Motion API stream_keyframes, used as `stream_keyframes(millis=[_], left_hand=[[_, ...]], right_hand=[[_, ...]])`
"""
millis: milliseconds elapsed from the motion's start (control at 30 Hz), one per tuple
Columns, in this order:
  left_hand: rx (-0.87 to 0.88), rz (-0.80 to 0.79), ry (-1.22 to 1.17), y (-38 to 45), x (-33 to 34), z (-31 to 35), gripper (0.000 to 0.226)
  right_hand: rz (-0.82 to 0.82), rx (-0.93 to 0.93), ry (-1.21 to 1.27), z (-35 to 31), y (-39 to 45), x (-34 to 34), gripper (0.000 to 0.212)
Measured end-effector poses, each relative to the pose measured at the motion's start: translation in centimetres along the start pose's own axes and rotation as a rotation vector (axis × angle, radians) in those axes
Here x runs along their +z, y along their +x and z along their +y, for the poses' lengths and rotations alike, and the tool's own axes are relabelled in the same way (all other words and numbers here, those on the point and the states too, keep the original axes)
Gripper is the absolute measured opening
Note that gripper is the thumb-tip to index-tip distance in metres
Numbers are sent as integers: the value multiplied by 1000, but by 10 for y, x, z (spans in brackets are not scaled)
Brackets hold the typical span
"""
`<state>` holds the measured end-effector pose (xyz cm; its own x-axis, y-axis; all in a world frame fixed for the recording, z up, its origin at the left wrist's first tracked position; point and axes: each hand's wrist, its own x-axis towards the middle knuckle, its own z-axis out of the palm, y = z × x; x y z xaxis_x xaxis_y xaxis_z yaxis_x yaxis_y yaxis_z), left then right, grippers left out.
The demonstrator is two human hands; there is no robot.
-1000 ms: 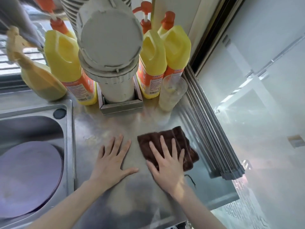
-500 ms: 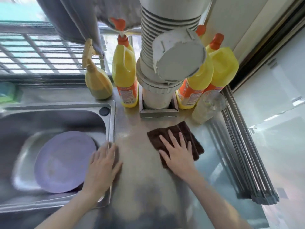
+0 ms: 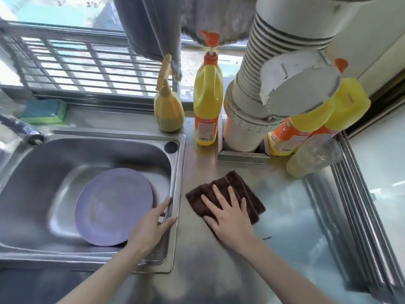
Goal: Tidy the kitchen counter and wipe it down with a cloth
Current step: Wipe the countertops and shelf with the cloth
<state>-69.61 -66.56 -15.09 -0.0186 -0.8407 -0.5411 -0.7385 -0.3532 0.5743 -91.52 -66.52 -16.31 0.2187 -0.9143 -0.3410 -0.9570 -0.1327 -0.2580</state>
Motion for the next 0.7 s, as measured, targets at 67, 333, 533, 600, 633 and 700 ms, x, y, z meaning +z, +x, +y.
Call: stream_keyframes(millis=[67, 333, 533, 600, 633, 700], left_hand=[[8, -10, -30, 1, 0, -1, 60], [31, -22, -174, 2, -20, -4, 49], [62, 92, -178, 0, -38, -12, 40], [76, 103, -188, -4, -41, -18, 40], [74, 106, -185, -7, -43, -22, 40], [70, 103, -161, -14, -47, -34, 40]], right_hand=[[45, 31, 57, -16, 35, -8, 53], [163, 102, 23, -61, 14, 19, 50], [225, 21, 133, -61, 43, 16, 55], [225, 80, 197, -62, 87, -3, 58], [197, 115, 212, -62, 105, -11, 55], [184, 154, 197, -61, 121, -16, 53]])
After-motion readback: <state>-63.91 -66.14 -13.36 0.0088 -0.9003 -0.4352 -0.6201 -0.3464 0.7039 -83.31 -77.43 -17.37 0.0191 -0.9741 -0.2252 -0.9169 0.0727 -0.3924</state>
